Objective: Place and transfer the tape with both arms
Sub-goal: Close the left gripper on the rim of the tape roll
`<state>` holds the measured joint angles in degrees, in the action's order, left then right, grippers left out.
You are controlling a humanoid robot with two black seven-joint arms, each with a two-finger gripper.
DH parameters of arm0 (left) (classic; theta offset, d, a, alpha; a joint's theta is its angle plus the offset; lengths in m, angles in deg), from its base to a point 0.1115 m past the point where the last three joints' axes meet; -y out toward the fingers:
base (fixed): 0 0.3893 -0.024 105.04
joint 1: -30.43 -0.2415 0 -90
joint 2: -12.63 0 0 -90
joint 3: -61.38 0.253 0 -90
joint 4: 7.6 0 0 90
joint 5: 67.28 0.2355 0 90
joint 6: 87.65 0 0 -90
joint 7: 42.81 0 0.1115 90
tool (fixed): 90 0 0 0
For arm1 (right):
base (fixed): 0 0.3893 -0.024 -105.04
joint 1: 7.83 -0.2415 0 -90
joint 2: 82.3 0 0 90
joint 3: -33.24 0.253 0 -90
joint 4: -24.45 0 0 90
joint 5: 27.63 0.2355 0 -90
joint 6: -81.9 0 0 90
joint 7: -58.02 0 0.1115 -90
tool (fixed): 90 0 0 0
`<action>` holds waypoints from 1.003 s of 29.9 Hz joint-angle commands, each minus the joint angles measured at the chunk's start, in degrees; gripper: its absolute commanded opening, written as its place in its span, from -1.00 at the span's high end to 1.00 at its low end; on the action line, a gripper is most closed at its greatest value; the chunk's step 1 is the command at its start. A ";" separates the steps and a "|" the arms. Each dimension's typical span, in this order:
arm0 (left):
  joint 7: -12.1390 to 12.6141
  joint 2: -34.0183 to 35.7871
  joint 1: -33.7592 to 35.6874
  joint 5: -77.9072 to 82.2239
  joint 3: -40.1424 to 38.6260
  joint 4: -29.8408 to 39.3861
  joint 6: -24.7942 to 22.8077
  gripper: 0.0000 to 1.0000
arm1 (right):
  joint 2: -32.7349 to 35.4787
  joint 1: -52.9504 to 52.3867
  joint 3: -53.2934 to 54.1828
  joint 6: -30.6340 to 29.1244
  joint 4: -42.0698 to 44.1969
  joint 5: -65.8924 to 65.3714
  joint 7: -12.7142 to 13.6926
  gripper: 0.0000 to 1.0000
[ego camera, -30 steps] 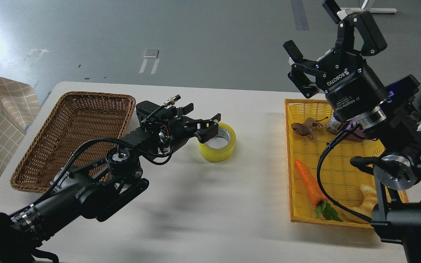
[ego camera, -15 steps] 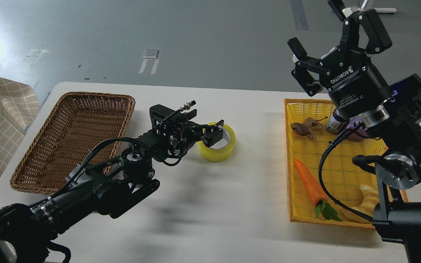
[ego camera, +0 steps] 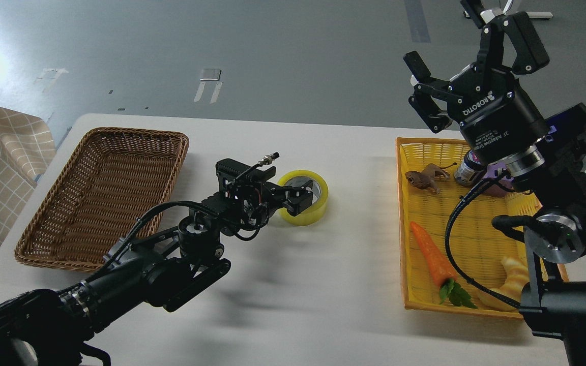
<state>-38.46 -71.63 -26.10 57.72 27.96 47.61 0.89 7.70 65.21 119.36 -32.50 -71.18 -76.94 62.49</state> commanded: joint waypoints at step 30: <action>-0.83 -0.55 1.94 0.00 0.37 -9.95 0.84 0.01 | 0.00 2.36 0.54 0.14 -2.45 -0.09 0.27 -1.00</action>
<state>-39.32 -72.25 -24.97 57.72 28.29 38.52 2.13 7.70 67.50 119.91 -32.36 -73.62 -77.02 62.73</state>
